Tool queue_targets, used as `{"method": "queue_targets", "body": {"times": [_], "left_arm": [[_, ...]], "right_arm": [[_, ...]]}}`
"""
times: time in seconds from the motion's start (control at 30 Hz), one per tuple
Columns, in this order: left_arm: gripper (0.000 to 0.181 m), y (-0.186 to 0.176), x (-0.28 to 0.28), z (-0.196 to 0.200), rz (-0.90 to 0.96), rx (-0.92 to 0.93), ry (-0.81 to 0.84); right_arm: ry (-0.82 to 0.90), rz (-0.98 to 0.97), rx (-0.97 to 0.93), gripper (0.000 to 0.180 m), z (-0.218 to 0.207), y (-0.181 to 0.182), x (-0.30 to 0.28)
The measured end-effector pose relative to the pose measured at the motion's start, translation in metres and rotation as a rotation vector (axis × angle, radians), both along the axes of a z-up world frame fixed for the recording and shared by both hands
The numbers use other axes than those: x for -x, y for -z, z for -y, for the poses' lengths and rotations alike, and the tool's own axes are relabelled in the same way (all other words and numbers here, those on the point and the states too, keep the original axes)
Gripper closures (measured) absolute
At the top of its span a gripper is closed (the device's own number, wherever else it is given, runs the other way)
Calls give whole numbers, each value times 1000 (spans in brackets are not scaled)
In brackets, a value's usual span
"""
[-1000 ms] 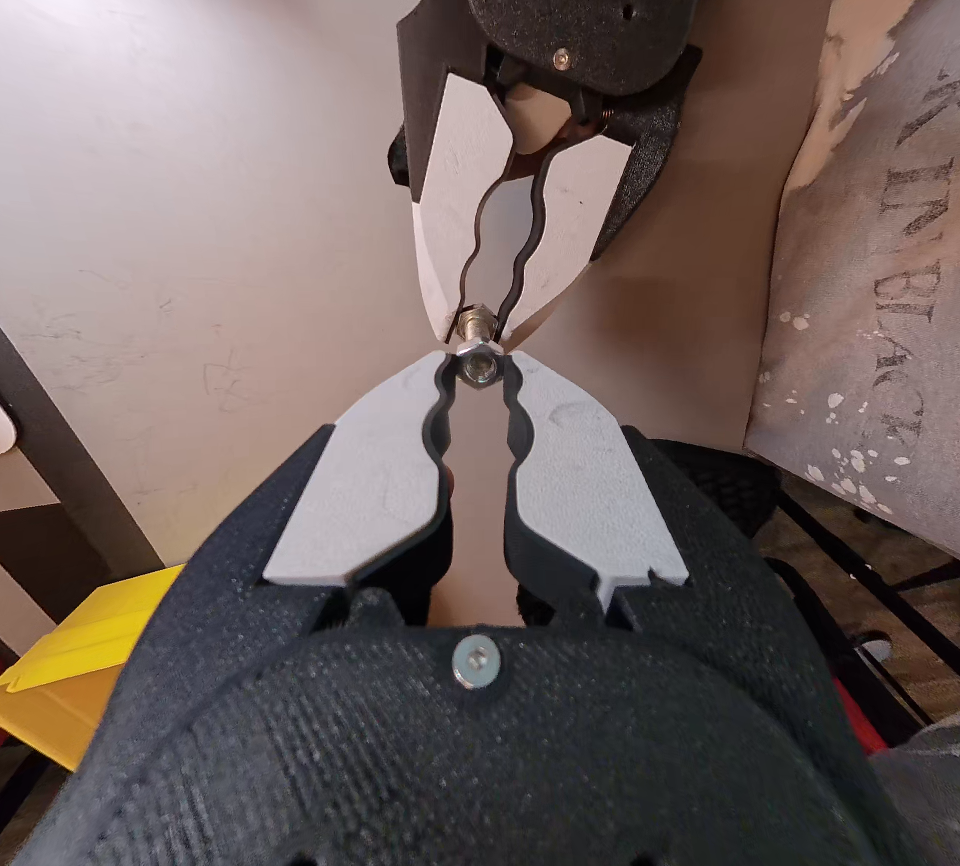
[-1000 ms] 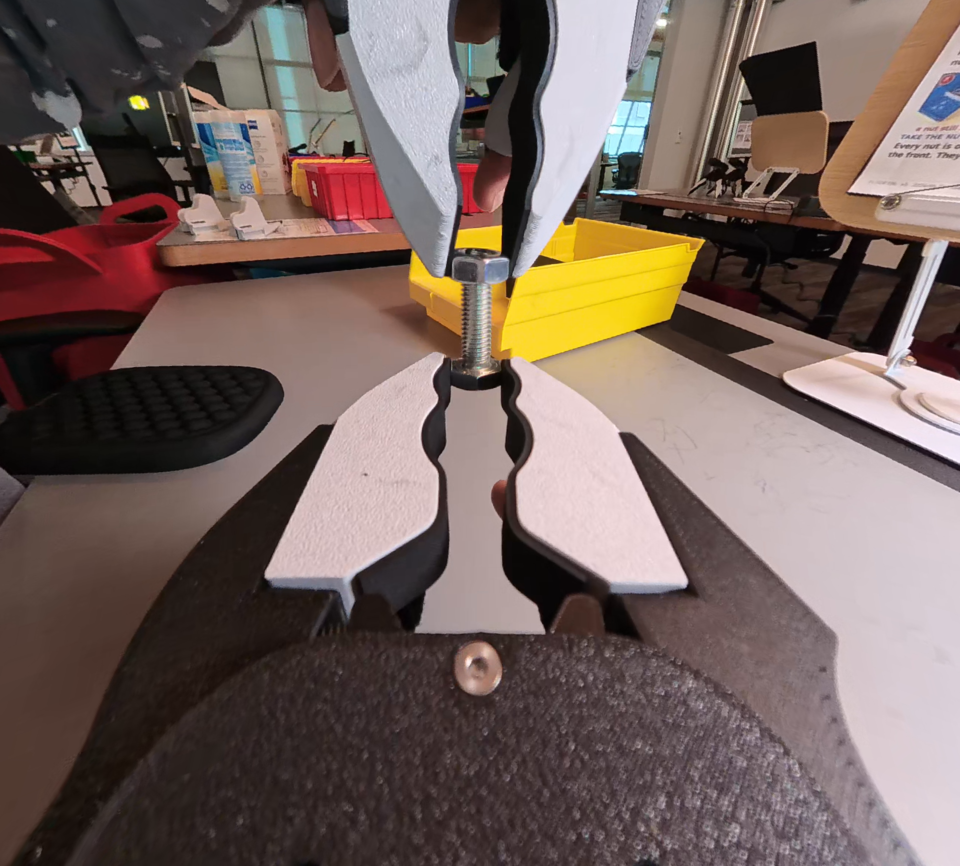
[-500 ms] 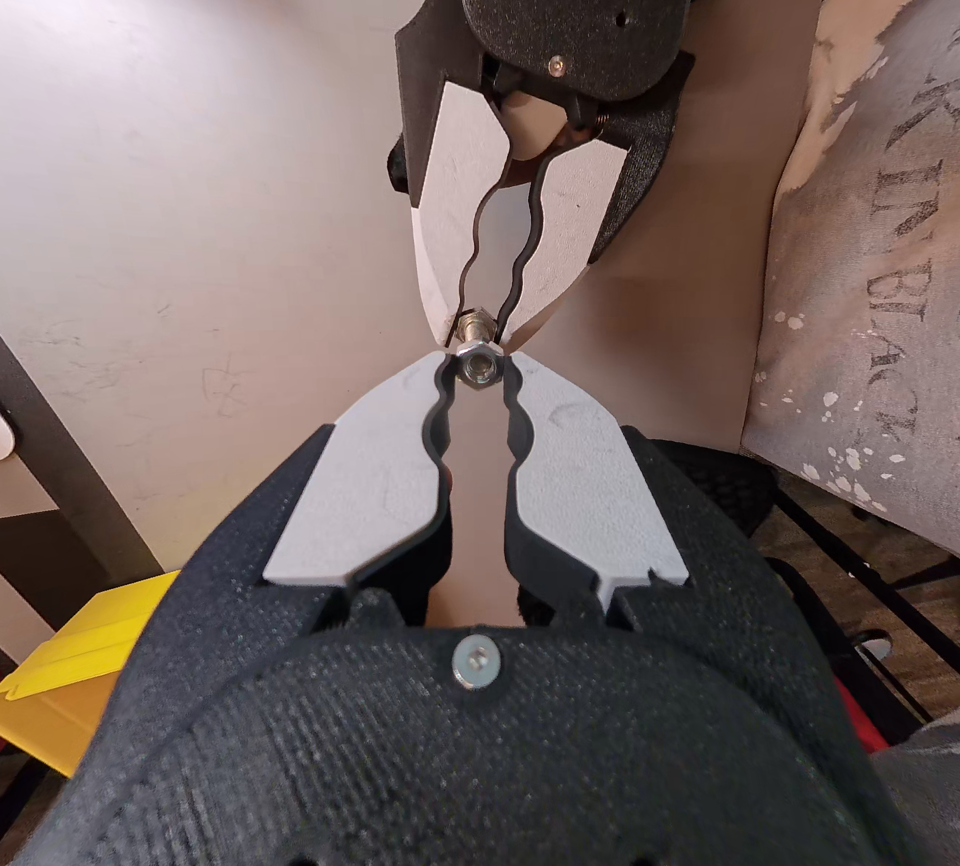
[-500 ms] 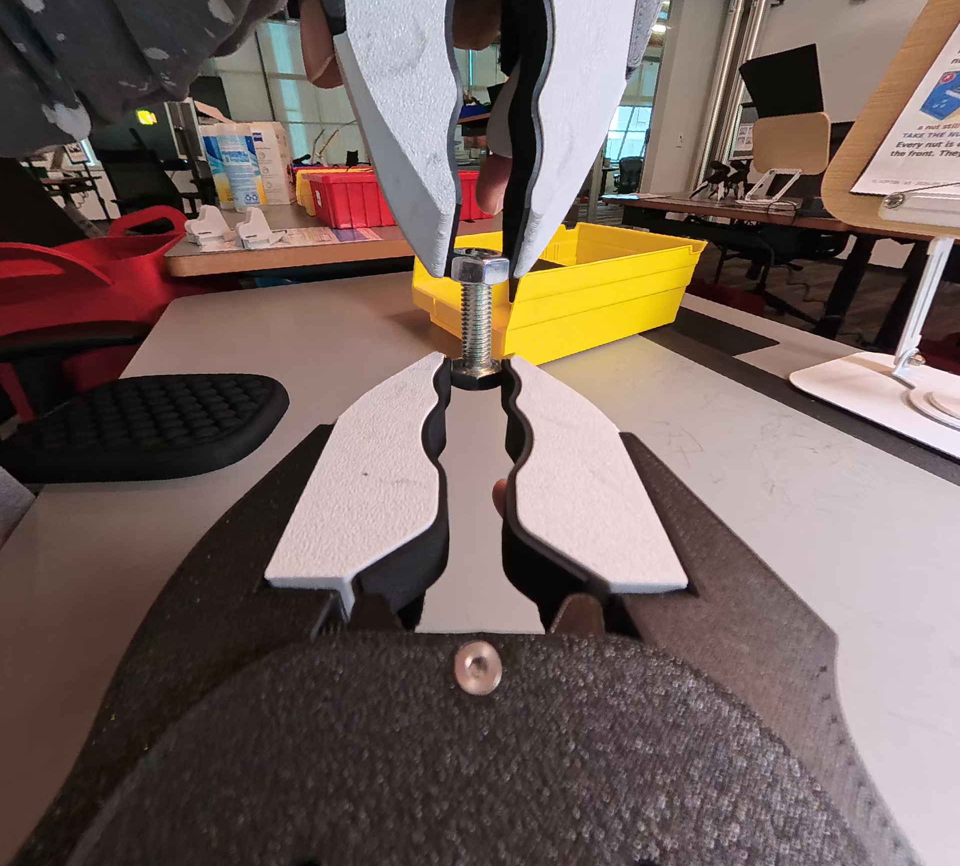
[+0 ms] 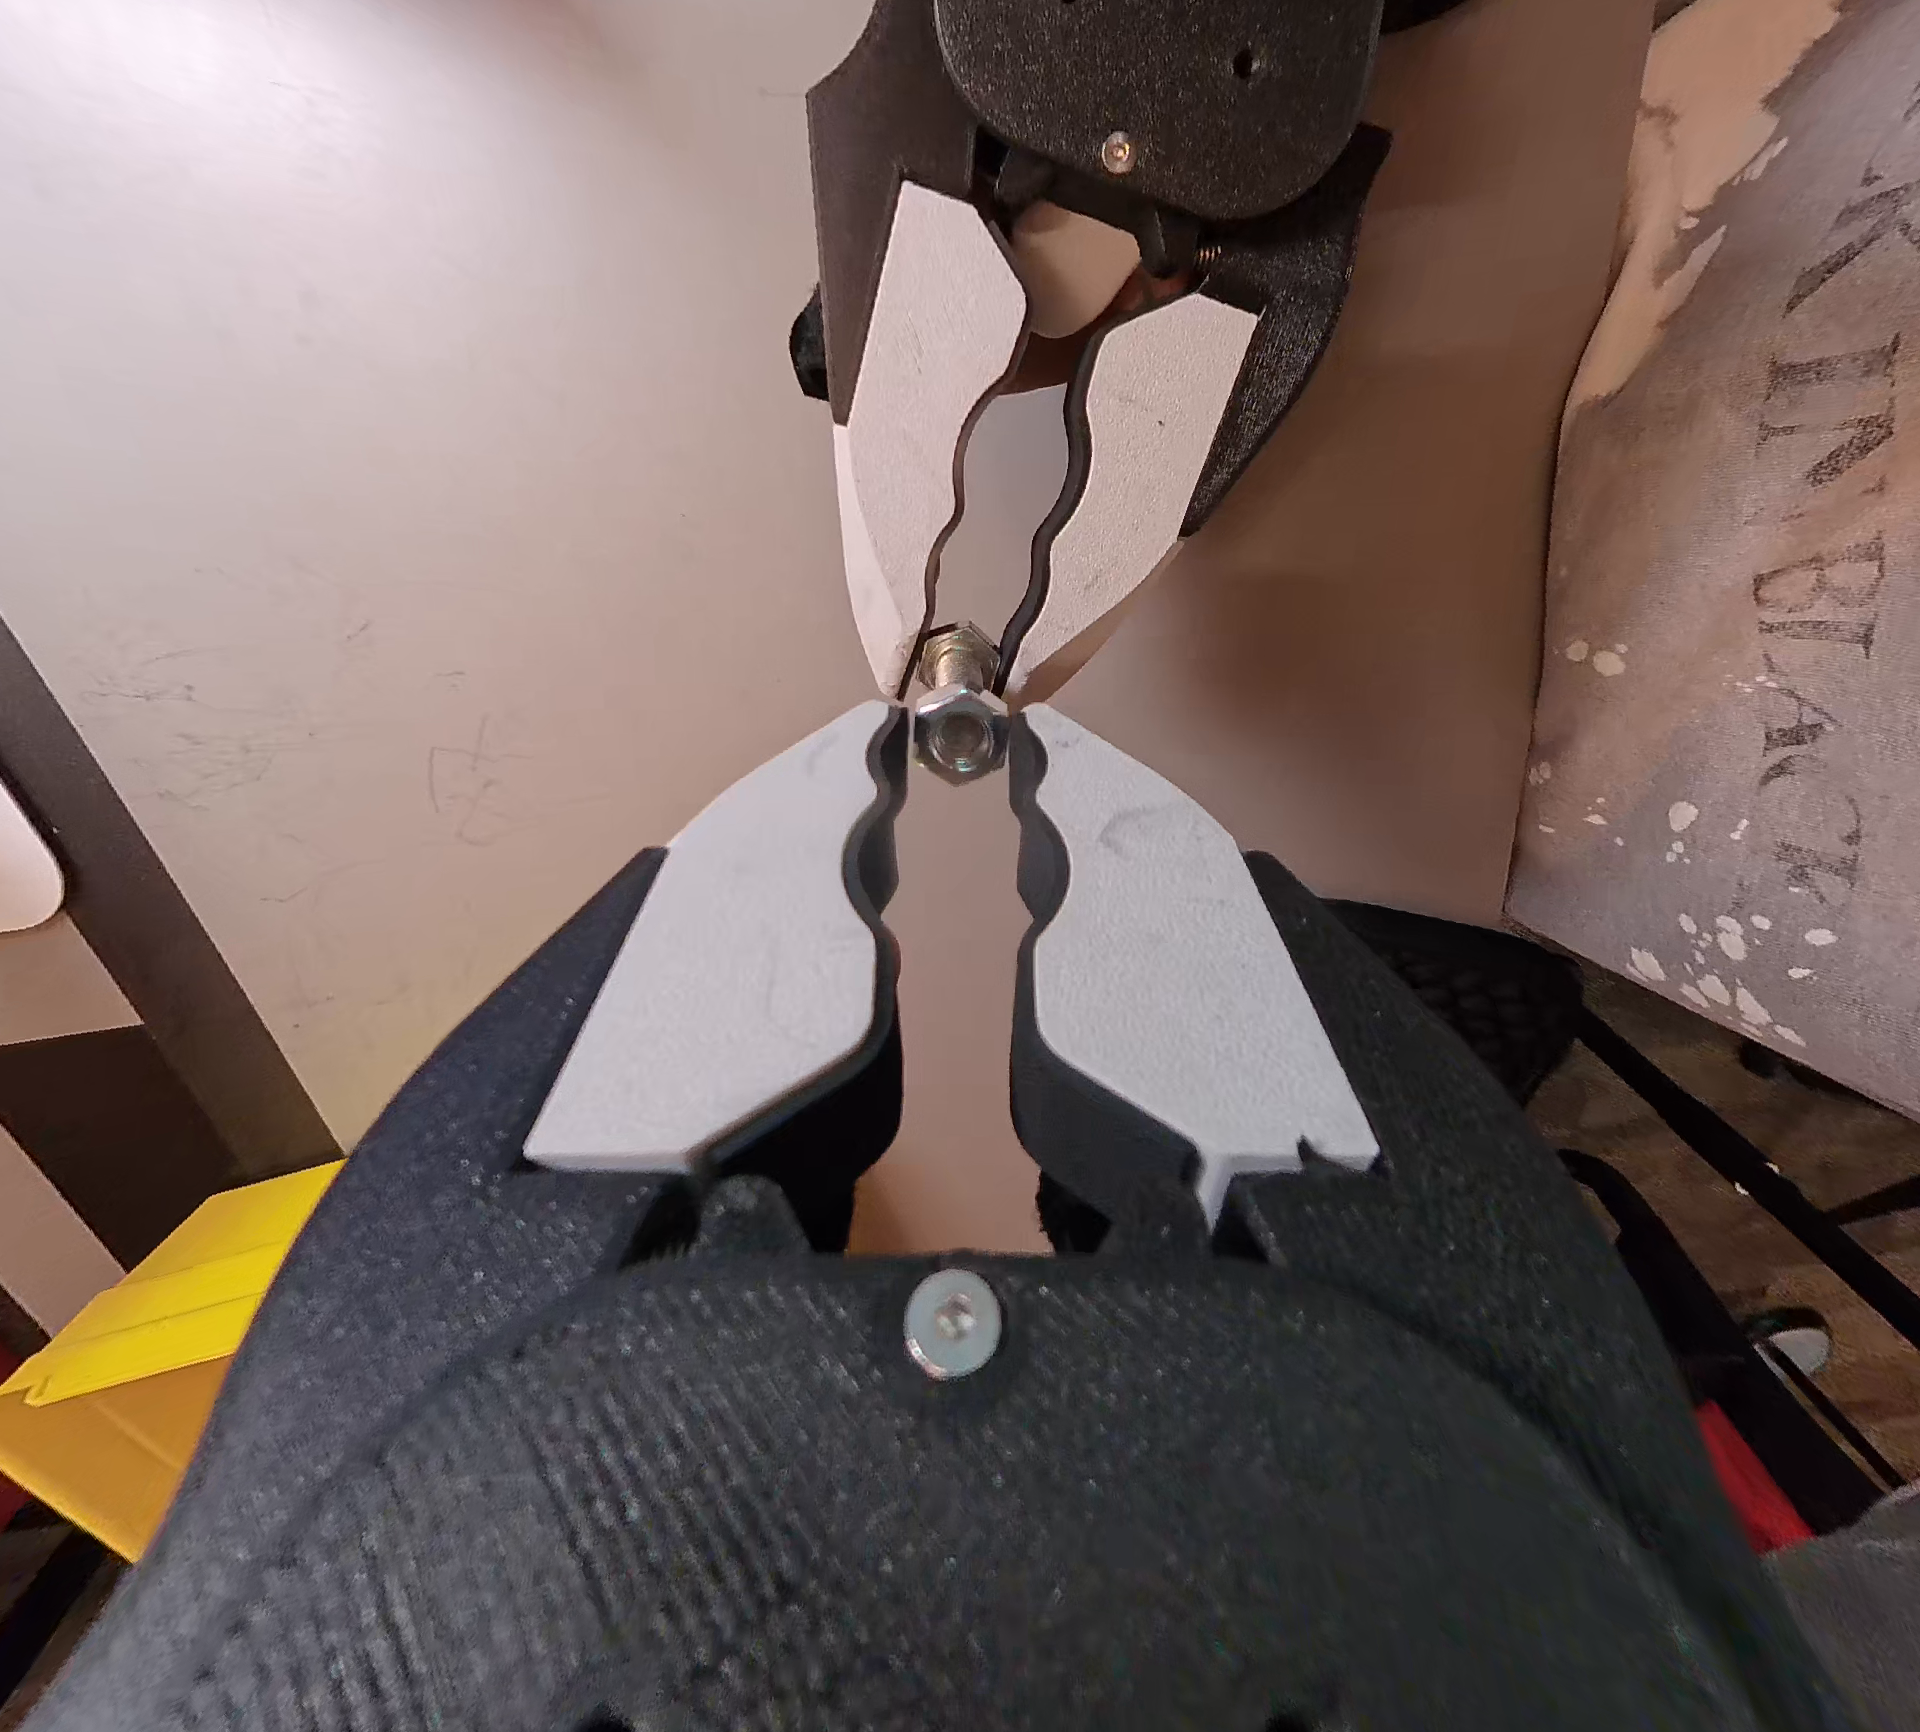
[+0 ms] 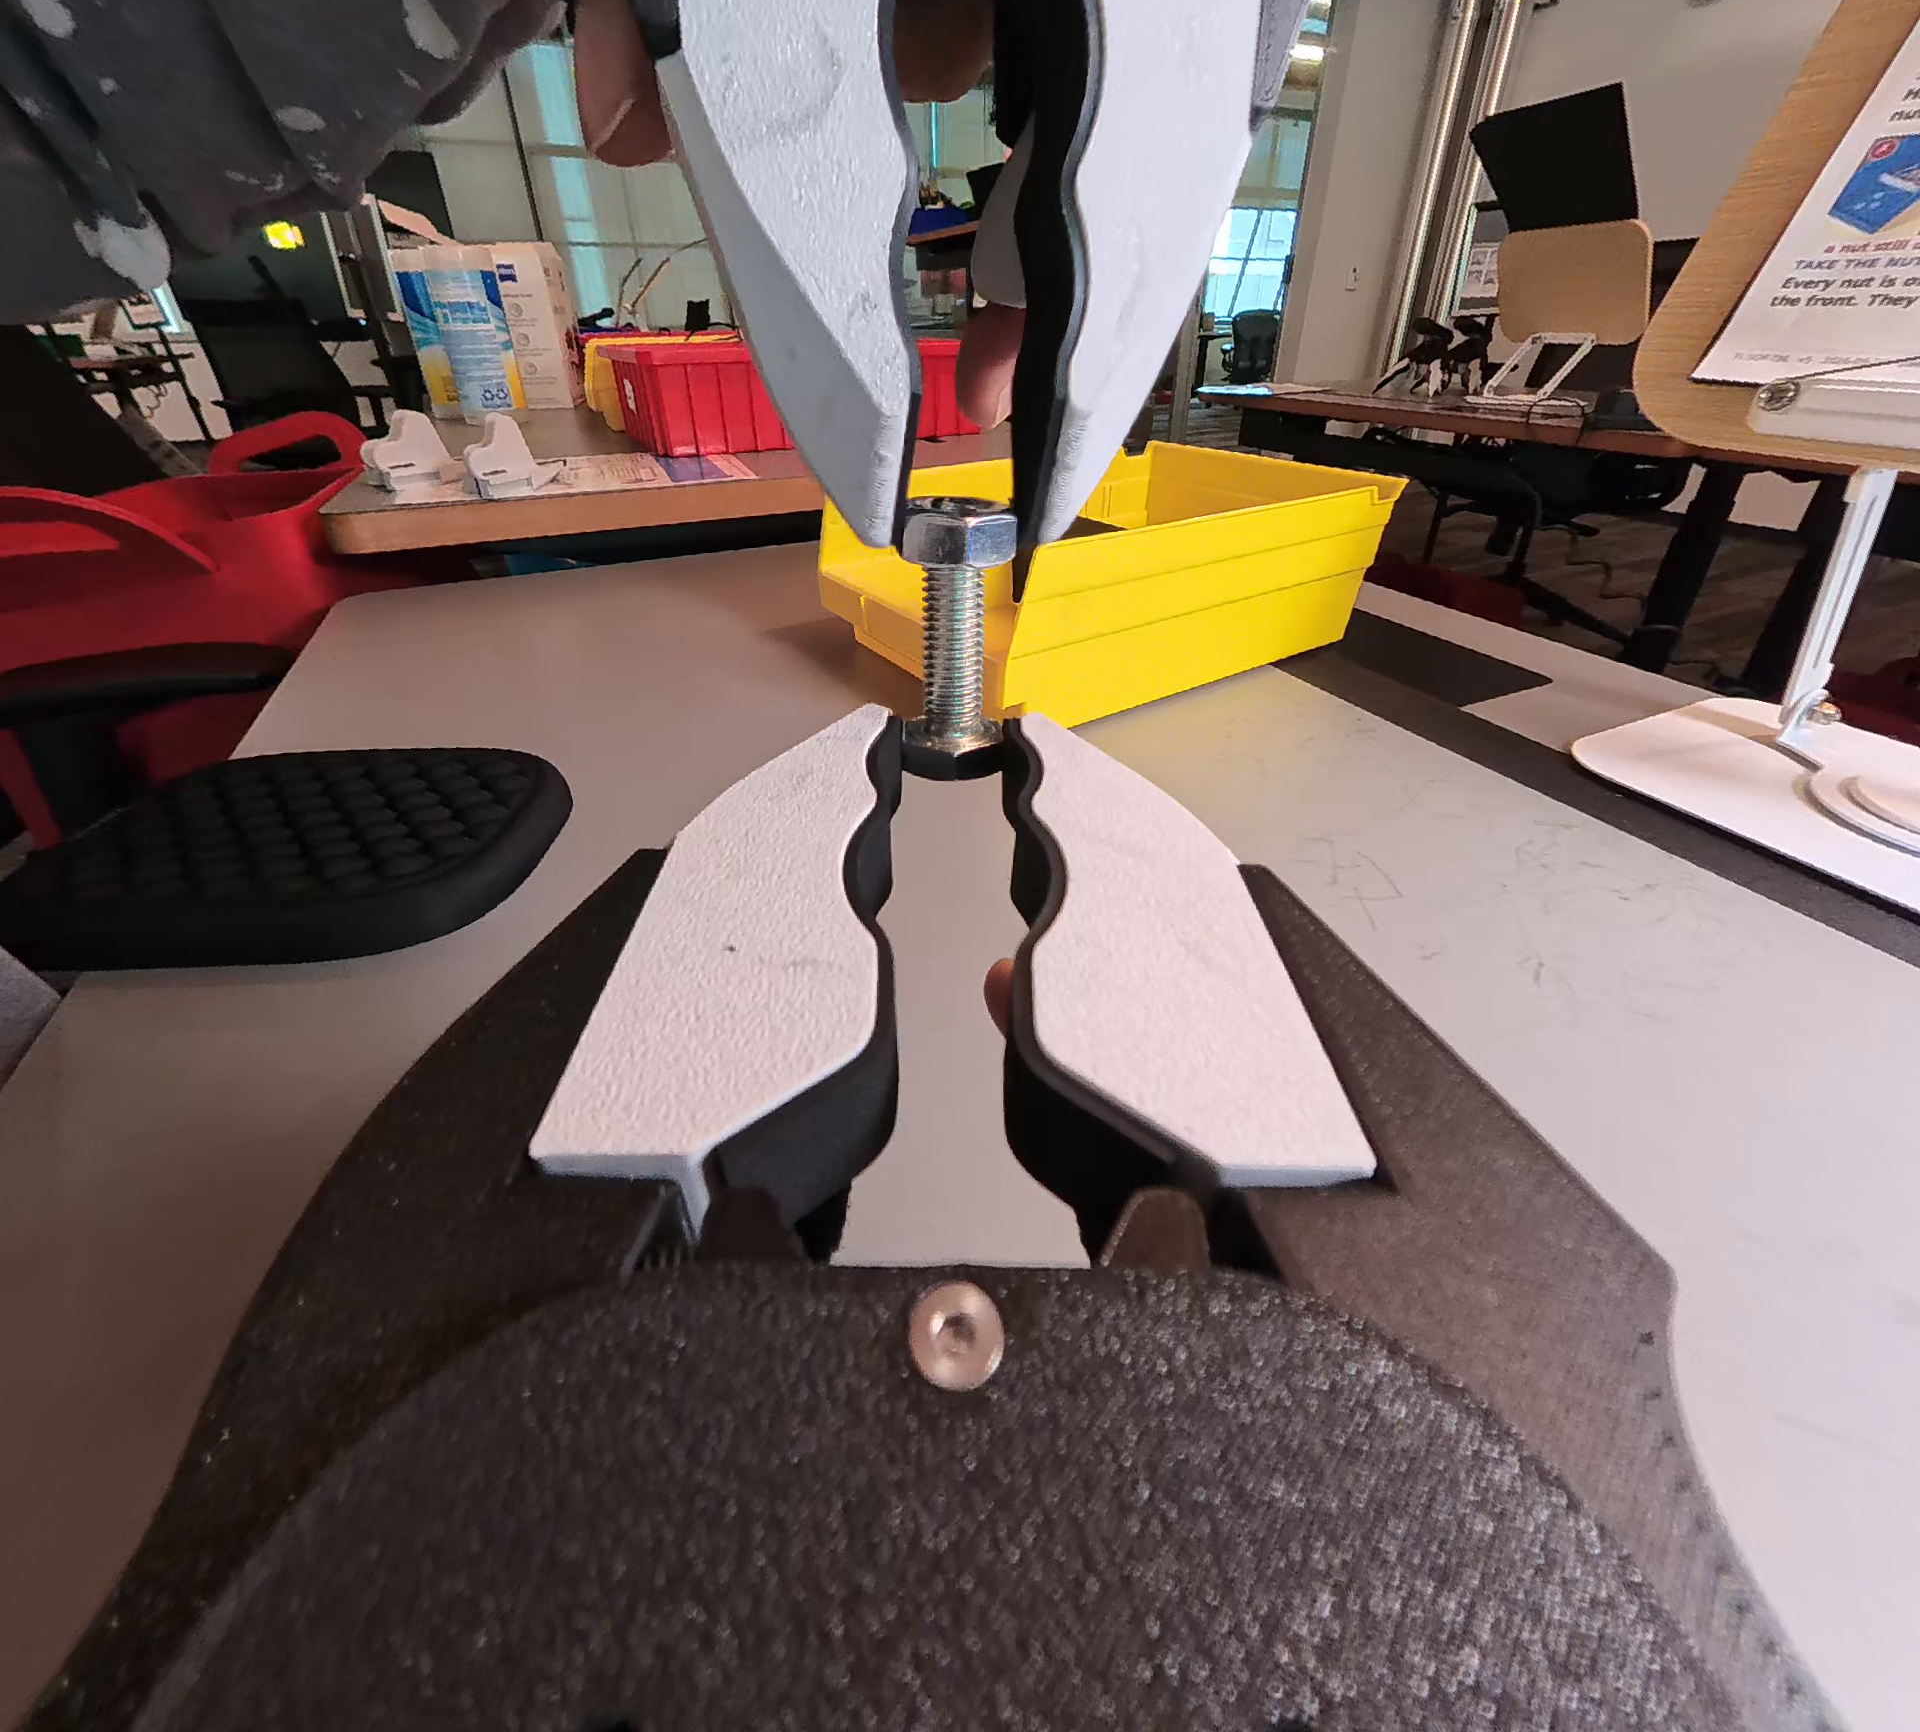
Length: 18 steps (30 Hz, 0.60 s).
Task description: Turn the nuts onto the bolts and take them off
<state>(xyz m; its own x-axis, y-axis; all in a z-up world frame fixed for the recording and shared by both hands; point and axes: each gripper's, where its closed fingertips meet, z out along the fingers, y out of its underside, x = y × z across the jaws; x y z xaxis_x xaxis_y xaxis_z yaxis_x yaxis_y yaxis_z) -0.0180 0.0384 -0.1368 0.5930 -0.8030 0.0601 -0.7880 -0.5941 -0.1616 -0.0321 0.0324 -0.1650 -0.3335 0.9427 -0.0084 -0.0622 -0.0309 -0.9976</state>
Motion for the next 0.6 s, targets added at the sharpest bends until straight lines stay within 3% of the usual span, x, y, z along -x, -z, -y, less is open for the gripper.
{"method": "queue_targets", "body": {"times": [0.3, 0.6], "left_arm": [[155, -18, -2, -1, 86, -105, -13], [155, -46, 2, -18, 617, -673, -235]], "right_arm": [[7, -10, 7, 162, -2, -3, -1], [37, -59, 45, 162, -15, -20, -7]]}}
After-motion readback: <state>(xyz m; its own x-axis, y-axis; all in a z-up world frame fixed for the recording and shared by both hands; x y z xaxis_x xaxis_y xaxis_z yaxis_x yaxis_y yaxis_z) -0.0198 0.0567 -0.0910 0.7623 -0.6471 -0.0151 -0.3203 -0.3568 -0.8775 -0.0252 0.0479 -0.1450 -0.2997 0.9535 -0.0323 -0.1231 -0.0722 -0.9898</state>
